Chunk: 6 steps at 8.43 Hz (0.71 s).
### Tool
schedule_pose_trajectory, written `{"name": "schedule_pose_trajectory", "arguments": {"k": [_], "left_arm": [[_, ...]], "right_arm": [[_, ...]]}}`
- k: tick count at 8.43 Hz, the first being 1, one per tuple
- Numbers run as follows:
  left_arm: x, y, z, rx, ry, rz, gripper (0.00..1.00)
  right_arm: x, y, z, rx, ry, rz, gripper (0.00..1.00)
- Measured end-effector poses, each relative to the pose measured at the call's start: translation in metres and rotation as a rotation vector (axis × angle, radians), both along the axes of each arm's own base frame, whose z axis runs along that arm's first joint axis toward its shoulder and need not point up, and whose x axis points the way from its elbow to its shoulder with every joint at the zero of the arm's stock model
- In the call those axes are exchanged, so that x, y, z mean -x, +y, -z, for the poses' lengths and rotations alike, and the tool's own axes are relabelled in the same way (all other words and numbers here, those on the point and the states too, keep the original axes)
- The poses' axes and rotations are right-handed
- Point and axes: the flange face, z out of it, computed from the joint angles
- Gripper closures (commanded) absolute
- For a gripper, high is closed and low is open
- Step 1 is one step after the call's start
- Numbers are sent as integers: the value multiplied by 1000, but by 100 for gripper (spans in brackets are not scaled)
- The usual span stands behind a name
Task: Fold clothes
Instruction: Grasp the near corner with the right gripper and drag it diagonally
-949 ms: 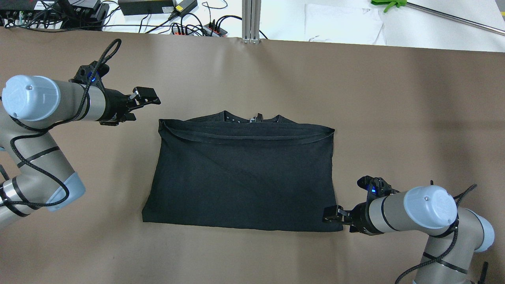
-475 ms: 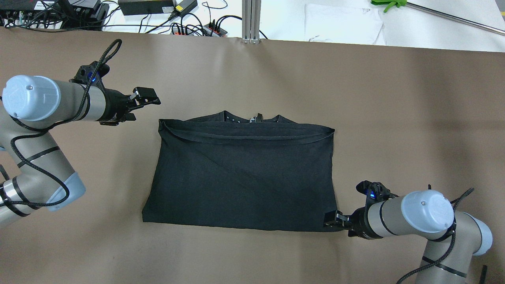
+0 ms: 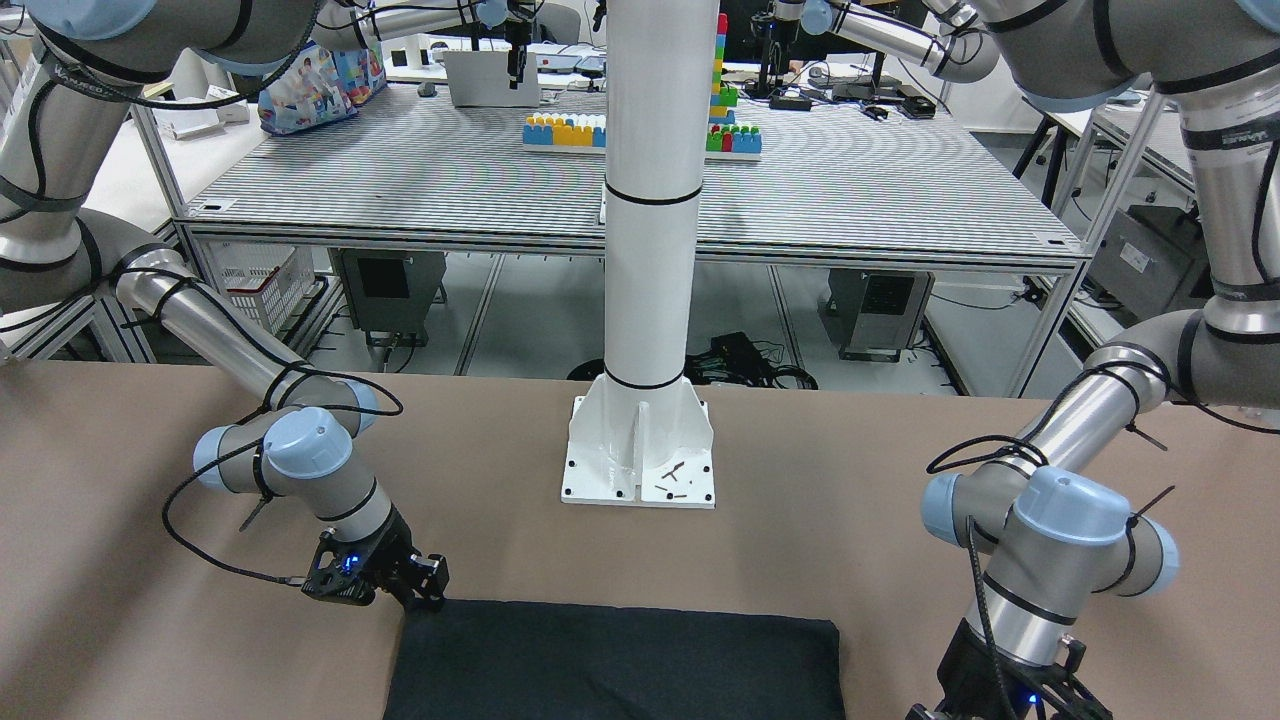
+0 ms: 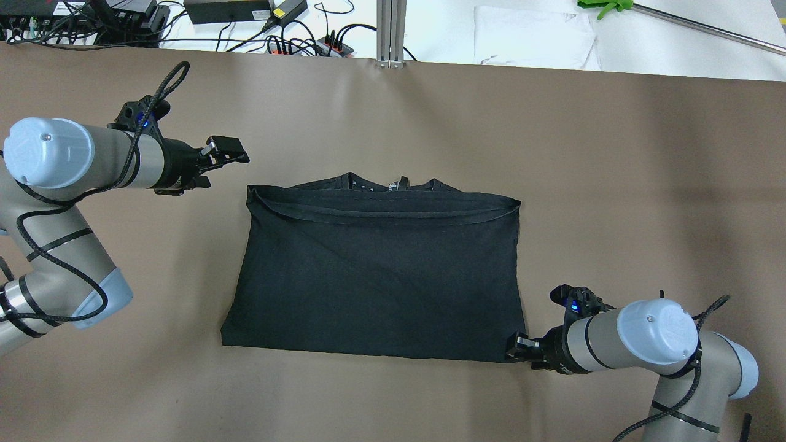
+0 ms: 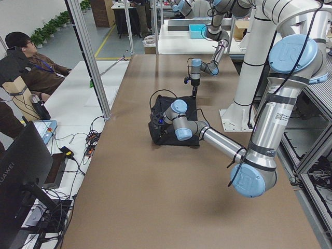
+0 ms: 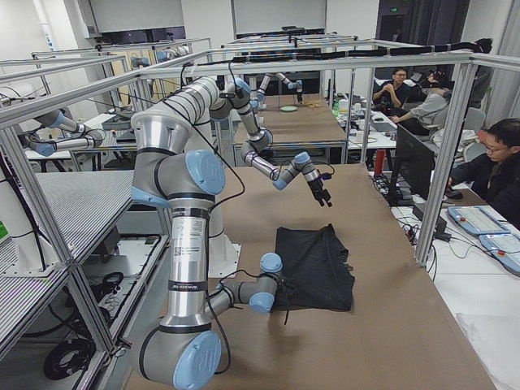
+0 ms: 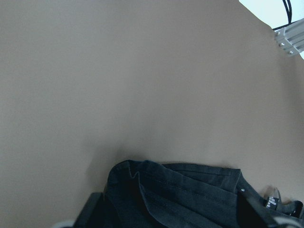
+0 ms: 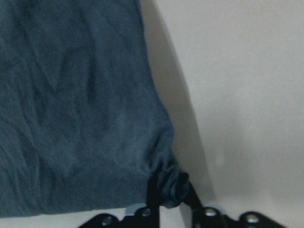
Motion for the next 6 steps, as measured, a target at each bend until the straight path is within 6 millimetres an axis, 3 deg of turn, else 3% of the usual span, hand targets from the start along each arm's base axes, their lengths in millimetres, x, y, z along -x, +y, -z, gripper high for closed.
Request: {"name": "schedule_pose_trajectory", "arguments": {"k": [3,5,6], "left_arm": [[0,0,0,-1,0,1,0],[1,0,-1,-1,-2,1,0],[1,0,-1,-4,-5,0,0]], "right_arm": [[-6,3,10,-5,-19,7,100],[-11,13,39,-20,-76,32,100],[-9,27,57,-15,-112,61,100]]}}
